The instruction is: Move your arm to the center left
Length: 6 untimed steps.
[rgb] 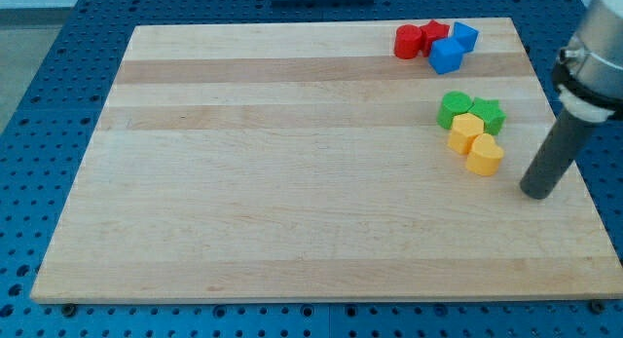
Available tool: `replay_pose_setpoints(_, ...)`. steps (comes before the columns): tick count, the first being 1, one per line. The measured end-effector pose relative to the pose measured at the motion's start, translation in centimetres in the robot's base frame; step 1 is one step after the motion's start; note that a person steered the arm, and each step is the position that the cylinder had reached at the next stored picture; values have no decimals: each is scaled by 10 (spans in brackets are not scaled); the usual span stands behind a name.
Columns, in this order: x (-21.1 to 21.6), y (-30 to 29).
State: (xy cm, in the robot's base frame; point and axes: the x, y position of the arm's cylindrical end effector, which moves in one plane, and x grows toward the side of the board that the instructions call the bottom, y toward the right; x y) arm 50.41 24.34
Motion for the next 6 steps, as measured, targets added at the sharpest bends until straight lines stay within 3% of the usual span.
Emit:
replay_pose_setpoints(4, -119, 9)
replay_pose_setpoints(6, -126, -35)
